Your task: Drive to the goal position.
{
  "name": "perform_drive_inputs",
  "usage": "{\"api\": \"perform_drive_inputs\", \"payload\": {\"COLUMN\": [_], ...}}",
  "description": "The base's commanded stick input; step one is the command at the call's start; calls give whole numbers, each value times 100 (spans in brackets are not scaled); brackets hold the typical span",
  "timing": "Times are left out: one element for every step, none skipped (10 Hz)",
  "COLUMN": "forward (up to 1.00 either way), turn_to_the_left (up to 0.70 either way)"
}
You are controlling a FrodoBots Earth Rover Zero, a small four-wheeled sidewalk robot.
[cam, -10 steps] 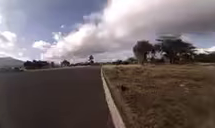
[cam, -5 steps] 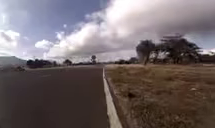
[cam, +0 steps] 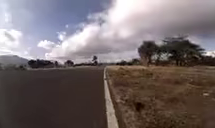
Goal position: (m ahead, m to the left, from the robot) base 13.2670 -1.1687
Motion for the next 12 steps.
{"api": "perform_drive_inputs", "payload": {"forward": [87, 91, 89, 87, 87, 87, 87, 88, 90, 88, 87, 90], "turn_to_the_left": [0, 0, 0, 0, 0, 0, 0, 0, 0, 0, 0, 0]}}
